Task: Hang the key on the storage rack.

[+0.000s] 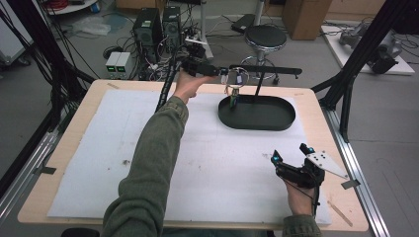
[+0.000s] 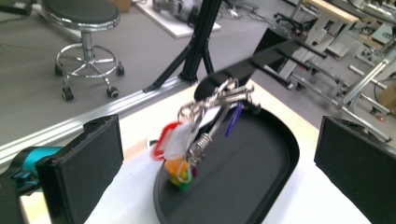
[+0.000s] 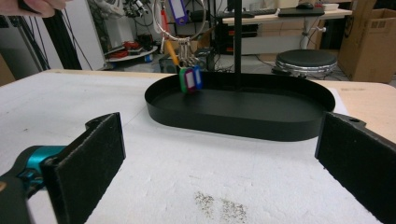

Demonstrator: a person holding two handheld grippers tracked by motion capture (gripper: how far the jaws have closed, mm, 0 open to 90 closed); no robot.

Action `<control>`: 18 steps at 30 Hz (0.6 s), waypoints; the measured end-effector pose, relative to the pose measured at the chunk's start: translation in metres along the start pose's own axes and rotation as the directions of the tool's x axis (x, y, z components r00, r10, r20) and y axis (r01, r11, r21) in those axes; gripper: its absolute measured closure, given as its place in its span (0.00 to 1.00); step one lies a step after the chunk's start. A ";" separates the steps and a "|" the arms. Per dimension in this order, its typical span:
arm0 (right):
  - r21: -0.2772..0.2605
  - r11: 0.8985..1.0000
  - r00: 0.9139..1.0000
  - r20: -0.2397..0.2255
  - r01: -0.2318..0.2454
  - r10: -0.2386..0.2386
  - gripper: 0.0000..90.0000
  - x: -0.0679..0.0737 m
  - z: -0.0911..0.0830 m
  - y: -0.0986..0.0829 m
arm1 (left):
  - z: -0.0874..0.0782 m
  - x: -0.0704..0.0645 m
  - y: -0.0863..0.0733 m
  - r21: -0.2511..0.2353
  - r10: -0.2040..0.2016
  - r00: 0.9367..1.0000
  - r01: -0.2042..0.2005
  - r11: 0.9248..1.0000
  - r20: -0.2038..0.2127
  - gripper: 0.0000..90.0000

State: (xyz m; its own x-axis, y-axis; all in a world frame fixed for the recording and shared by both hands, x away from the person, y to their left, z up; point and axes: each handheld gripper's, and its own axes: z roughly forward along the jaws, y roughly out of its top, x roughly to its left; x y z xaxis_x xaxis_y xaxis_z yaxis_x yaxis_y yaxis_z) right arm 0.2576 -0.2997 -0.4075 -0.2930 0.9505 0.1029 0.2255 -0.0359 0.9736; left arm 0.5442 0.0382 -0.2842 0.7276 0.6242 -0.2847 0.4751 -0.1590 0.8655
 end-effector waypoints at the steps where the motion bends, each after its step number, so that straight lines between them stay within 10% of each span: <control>1: -0.003 1.000 1.000 0.000 0.001 -0.001 0.01 0.000 0.000 0.000 | -0.001 0.000 -0.001 0.006 -0.001 1.000 0.001 1.000 0.004 0.02; 18: 0.001 1.000 1.000 -0.002 0.004 -0.004 0.01 0.000 0.000 0.000 | -0.021 0.001 -0.027 0.060 0.037 0.999 -0.038 0.997 0.016 0.02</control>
State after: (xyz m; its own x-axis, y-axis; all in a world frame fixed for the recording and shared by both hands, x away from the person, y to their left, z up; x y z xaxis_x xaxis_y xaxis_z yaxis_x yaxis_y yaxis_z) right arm 0.2576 -0.2995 -0.4075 -0.2955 0.9502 0.0994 0.2248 -0.0319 0.9739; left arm 0.5219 0.0596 -0.2993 0.7526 0.6053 -0.2594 0.4763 -0.2283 0.8491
